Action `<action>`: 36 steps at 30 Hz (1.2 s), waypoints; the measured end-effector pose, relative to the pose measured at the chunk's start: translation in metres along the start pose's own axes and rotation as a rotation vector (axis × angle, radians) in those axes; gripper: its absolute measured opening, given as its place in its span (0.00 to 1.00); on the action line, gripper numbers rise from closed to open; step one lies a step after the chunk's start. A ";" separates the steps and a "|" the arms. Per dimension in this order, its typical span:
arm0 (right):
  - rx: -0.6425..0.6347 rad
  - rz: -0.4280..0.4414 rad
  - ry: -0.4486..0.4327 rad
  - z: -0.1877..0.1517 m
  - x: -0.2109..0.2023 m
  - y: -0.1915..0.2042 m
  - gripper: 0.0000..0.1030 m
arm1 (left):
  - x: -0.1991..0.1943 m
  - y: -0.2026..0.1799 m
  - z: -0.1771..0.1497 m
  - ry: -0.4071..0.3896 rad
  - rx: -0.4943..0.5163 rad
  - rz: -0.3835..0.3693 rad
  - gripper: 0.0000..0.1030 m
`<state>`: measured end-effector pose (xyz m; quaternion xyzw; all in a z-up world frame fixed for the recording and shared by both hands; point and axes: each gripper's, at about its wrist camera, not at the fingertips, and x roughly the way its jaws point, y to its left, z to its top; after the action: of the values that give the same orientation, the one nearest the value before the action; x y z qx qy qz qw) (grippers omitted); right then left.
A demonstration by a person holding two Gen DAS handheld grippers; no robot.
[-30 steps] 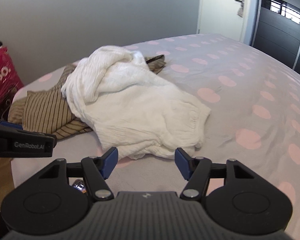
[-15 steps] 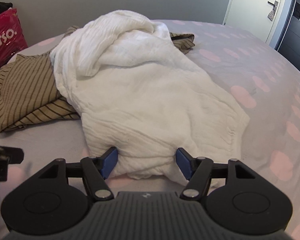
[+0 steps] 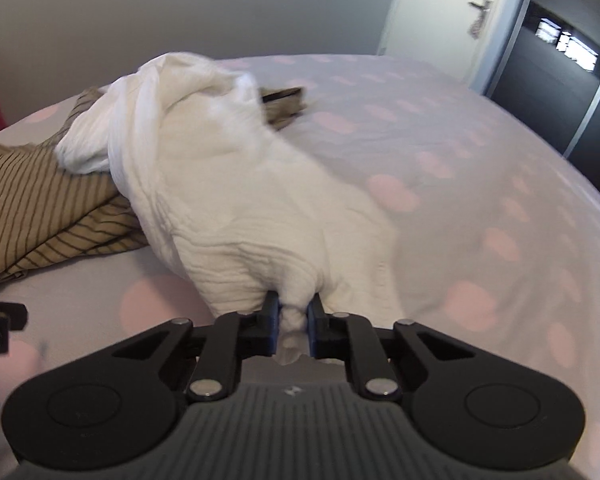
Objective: Fold clothes
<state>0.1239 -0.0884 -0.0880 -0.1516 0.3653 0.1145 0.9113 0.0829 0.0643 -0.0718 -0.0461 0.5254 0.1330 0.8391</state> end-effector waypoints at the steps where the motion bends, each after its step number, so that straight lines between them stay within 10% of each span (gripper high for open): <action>1: 0.010 -0.025 -0.009 -0.002 -0.011 -0.007 0.14 | -0.003 0.000 0.000 -0.009 0.000 -0.002 0.64; 10: 0.134 -0.303 -0.045 -0.060 -0.130 -0.085 0.13 | -0.042 -0.007 -0.010 -0.127 0.070 -0.057 0.64; 24: 0.387 -0.726 0.166 -0.190 -0.267 -0.192 0.14 | -0.098 -0.018 -0.025 -0.232 0.107 -0.291 0.64; 36: 0.416 -0.636 0.225 -0.245 -0.274 -0.235 0.22 | -0.110 -0.109 -0.016 -0.191 0.417 -0.481 0.53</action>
<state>-0.1495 -0.4214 -0.0191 -0.0807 0.4129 -0.2673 0.8669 0.0531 -0.0634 0.0128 0.0167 0.4344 -0.1755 0.8833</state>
